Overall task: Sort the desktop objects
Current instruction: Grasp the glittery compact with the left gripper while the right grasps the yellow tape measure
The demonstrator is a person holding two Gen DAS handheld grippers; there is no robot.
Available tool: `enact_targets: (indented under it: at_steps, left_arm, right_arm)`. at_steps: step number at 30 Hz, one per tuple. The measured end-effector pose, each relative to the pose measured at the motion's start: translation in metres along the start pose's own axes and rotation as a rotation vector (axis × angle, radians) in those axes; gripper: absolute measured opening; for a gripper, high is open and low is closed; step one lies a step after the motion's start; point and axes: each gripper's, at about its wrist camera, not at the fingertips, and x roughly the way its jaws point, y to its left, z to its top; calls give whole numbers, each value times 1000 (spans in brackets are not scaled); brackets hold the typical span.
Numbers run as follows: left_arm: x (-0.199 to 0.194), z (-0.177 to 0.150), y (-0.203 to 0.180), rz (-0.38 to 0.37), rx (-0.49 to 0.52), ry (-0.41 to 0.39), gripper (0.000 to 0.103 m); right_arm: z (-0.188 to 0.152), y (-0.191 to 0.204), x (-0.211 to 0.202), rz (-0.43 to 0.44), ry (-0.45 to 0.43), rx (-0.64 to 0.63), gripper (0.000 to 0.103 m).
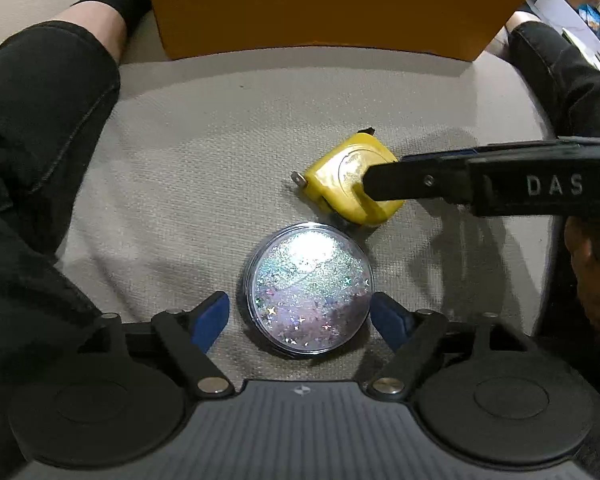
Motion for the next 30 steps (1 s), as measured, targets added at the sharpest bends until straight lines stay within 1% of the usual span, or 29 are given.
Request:
enact_targets:
  at_steps: [3,4,5,6,9,11,12,13,14,16,17,18,21,22,23,25,27,30]
  left_arm:
    - [1,2,3,-7,-15,-1,89]
    - [0,2,4,-9,-17,-6,86]
    - [0,1,2,-14,-20,-13,83]
    - [0,0,5,-22,-30,-19,82]
    - [-2,-3,8,-37,-47,-33,81]
    - [-4,-5,8,-36,-45,-43,80]
    - [-6,-6,8,-36,-48,-50,80]
    - [-9,-7,10,-28,-55,-63,68]
    - [-10,-6,9,-31,-76,-83,58]
    - [-18,-8,18,-72,-122,-117,46]
    - [-19,-10,21,-89,-133,-125,42]
    - [-21,-11,23,-96,-142,-133,41]
    - [-27,-11,22,-102,-130,-166,32]
    - [-29,-11,20,-111,-127,-177,26]
    - [-31,-12,18,-123,-117,-192,23]
    - [-38,-17,16,-129,-100,-213,21]
    - [-41,-22,12,-108,-87,-236,20]
    - [-53,-25,8,-79,-82,-279,18]
  right_arm:
    - [2,-4,6,16,3,30,47]
    - [3,-3,7,17,5,30,47]
    - [3,-2,6,18,5,22,47]
    - [3,0,8,13,6,9,48]
    - [2,6,9,2,3,-24,48]
    - [1,7,6,0,-5,-26,44]
    - [0,7,4,-3,-15,-25,40]
    - [-1,5,2,-2,-22,-15,36]
    - [-1,4,-1,-3,-33,-5,34]
    - [-2,1,-8,19,-51,17,26]
    - [-2,1,-11,32,-53,22,25]
    - [-3,2,-14,36,-55,19,24]
    - [-7,9,-21,24,-57,-19,22]
    - [-8,11,-24,26,-60,-27,21]
    - [-10,13,-28,30,-62,-37,21]
    - [-14,16,-35,30,-74,-54,21]
    - [-17,20,-43,-1,-91,-88,21]
    - [-20,21,-55,-89,-119,-119,21]
